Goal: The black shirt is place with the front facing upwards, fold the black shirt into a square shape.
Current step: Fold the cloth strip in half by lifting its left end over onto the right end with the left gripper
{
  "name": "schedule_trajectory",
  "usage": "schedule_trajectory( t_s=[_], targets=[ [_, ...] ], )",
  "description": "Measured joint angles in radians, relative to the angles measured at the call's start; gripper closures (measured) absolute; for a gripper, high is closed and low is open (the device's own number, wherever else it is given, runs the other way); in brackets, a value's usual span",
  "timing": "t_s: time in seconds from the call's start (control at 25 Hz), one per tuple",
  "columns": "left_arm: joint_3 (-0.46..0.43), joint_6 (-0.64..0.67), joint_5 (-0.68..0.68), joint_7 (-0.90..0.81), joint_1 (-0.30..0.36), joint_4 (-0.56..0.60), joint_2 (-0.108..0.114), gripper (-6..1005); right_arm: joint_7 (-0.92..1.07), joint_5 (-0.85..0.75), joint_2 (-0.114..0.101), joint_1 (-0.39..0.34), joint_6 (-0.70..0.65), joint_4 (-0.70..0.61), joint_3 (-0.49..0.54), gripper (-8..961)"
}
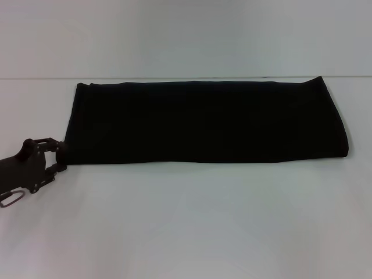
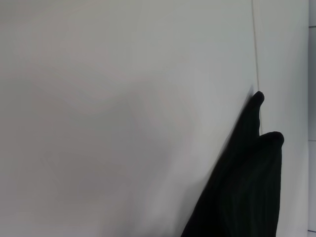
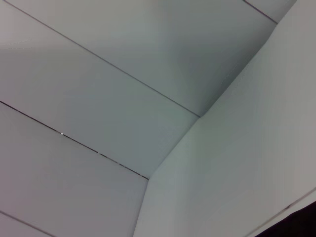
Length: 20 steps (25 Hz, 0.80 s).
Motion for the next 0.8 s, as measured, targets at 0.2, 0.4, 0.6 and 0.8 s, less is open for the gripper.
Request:
schedule_trajectory(
  t_s=[0.2,0.4,0.6,0.8],
  targets=[
    [0.003,-0.023,0.012,-0.003,-0.022,-0.024,0.004,514,0.000,0.000,0.000,0.001,0.005,0.001,-0.002,257],
    [0.003,-0.029,0.025,0.004,-0.031,-0.034,0.007,509,0.001,0.000,-0.001,0.001,0.011,0.001,-0.003,257],
    [-0.002,0.002,0.015,0.043,-0.033,-0.027,0.006,505,0.001,0.000,-0.002,0.001,0.011,0.001,0.001,256],
    [-0.004,-0.002,0.015,0.037,-0.033,-0.032,0.005,440,0.000,0.000,-0.001,0.000,0.012,0.001,0.001,256]
  ],
)
